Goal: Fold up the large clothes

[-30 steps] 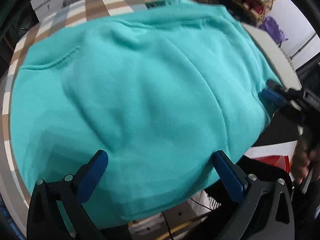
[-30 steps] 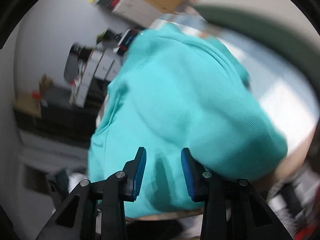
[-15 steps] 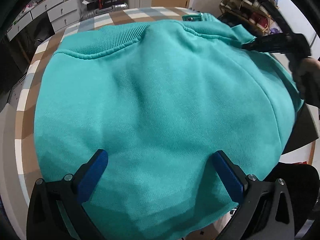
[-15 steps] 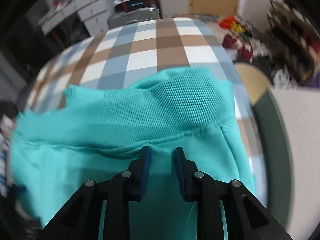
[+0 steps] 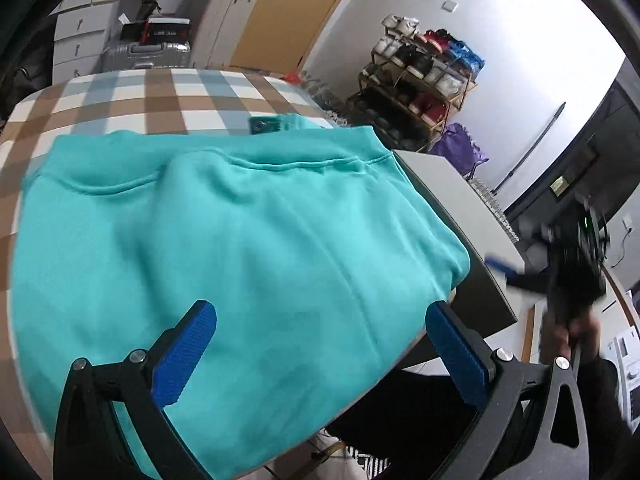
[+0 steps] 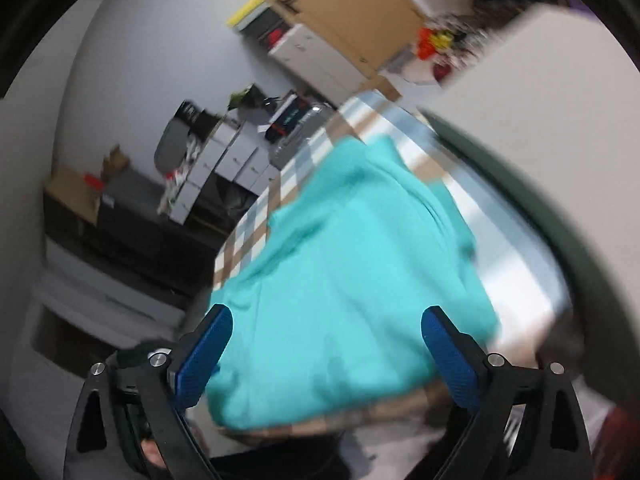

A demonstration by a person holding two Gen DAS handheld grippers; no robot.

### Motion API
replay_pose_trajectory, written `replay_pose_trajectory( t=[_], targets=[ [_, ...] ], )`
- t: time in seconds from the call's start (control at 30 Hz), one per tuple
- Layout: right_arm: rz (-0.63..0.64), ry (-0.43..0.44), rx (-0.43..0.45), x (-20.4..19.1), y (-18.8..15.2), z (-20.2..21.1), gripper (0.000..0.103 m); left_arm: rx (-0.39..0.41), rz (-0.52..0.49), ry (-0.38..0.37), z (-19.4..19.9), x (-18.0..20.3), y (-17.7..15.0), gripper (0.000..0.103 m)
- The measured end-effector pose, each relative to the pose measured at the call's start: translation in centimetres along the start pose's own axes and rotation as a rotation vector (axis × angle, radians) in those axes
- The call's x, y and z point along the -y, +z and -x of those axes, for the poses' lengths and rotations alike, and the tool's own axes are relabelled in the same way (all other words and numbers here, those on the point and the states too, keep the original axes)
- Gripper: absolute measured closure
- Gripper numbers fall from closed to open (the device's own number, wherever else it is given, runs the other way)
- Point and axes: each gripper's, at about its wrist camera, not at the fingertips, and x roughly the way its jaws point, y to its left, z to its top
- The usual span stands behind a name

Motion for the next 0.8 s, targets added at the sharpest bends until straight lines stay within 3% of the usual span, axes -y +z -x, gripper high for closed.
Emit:
replay_pose_trajectory(
  t=[0.17, 0.3, 0.43, 0.63, 0.7, 0.73, 0.8],
  targets=[
    [-0.164, 0.020, -0.074, 3.9, -1.0, -3.2, 0.006, -0.061, 0.059, 0.030, -4.2, 0.3, 0.4, 0.001],
    [-0.218, 0.032, -0.087, 4.5, -1.1, -5.1, 0.006, -0.053, 0.147, 0.029, -4.2, 0.0, 0.0, 0.001],
    [-0.232, -0.006, -0.155, 3.9, -1.0, -7.6, 0.006, -0.065, 0.077, 0.095, -4.3, 1.2, -0.3, 0.001],
    [-0.167, -0.088, -0.098, 2.1, 0.0, -9.2, 0.006, -0.070, -0.017, 0.176, -5.0, 2.2, -1.3, 0.001],
    [-0.086, -0.161, -0.036, 0.9, -0.2, -9.1, 0.015, -0.067, -0.024, 0.191, -5.2, 2.3, -1.4, 0.001],
    [-0.030, -0.175, 0.021, 0.0, -0.5, -8.7, 0.028, -0.067, -0.026, 0.199, -5.3, 2.3, -1.5, 0.001],
    [0.083, -0.146, 0.099, -2.0, -0.9, -7.7, 0.035, -0.070, -0.036, 0.218, -5.5, 2.4, -1.6, 0.001]
  ],
)
